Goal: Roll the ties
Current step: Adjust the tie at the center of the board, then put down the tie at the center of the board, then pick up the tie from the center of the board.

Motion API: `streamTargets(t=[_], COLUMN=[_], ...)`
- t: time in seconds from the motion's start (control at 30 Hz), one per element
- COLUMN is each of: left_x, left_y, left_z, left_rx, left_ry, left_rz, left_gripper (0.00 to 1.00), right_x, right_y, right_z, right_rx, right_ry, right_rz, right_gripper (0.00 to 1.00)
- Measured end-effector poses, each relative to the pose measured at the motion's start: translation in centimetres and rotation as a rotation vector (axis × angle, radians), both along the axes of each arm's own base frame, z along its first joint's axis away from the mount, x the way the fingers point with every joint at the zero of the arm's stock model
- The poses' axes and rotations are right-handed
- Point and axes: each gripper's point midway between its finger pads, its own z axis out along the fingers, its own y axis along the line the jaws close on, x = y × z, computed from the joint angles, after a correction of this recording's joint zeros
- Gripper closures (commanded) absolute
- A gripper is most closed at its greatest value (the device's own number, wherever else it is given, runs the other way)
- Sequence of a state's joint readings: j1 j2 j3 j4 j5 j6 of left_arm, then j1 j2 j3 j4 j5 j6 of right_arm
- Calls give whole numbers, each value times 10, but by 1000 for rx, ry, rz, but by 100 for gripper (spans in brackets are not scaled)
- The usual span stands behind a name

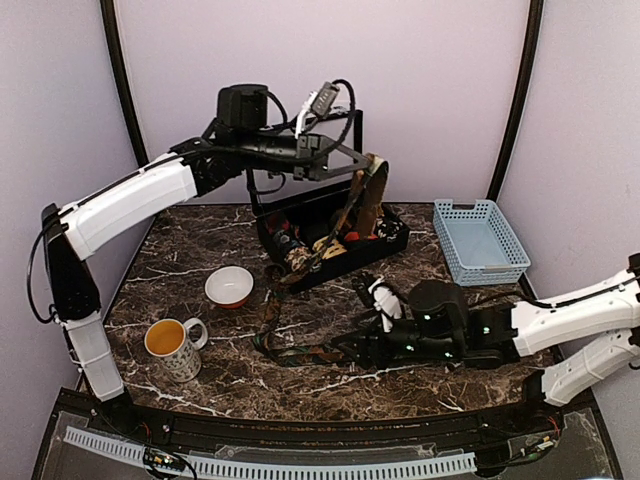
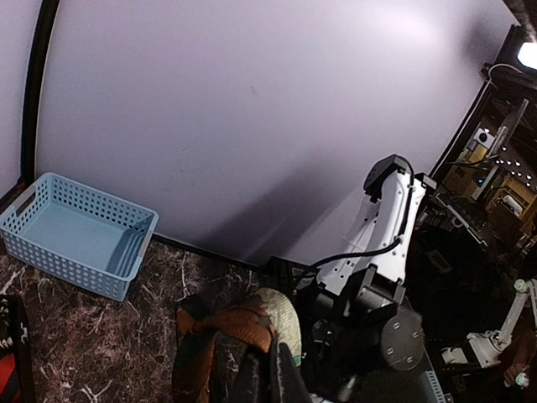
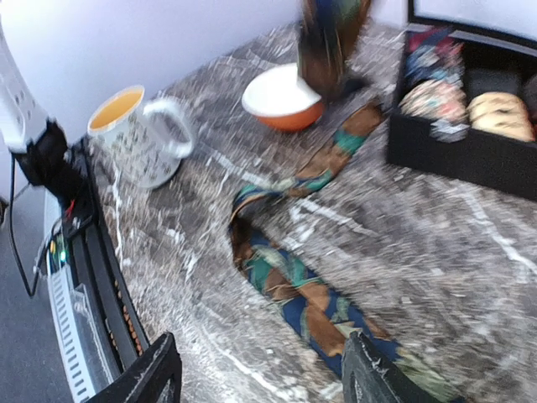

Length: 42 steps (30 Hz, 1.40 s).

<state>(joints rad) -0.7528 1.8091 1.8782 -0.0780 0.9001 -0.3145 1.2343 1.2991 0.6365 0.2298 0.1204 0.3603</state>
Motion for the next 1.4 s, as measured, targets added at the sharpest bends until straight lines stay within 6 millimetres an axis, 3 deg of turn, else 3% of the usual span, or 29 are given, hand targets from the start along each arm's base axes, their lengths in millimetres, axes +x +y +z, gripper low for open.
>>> streamTargets(t=[0.07,0.13,0.2,0.23,0.27,0.33,0.37,0.43,0.5,0.63,0.77,0.9,1.03,1.1,1.2,1.3,1.4], left_x=[6,16,32,34,41,57,63,75,87,102,84,58,52,46,37,28,18], left_y=[-23,-47,-78,-81,-88,-100,-102,-97,-86,-50,18,87,122,130,140,152,163], left_z=[-27,-51,-76,-80,-90,-107,-115,-128,-134,-148,-163,-147,-133,-146,-180,-218,-239], left_rx=[44,85,126,131,157,195,221,277,326,436,512,434,354,356,404,462,492], left_ry=[32,58,57,56,59,41,39,30,20,-14,-12,15,13,33,87,148,192], left_rz=[-13,-18,6,10,35,97,130,195,260,382,494,589,680,697,719,743,762], left_gripper=[100,100,94,89,82,56,41,24,15,7,4,5,6,7,8,9,10], right_x=[5,10,17,20,22,26,26,28,32,43,63,81,96,107,118,120,120], right_y=[-20,-37,-56,-66,-73,-88,-94,-104,-110,-115,-101,-73,-47,-33,-13,5,18], right_z=[19,35,46,49,49,48,46,43,44,40,29,8,-16,-30,-55,-77,-93], right_rx=[49,96,139,156,168,186,190,185,175,81,-75,-210,-296,-324,-361,-384,-399], right_ry=[-38,-65,-87,-88,-88,-91,-94,-106,-120,-156,-159,-127,-82,-46,3,47,76], right_rz=[-65,-130,-209,-250,-283,-337,-352,-381,-402,-428,-412,-348,-276,-237,-178,-119,-75], right_gripper=[23,3,4,4,4,4,4,3,2,14,24,32,38,40,42,43,43])
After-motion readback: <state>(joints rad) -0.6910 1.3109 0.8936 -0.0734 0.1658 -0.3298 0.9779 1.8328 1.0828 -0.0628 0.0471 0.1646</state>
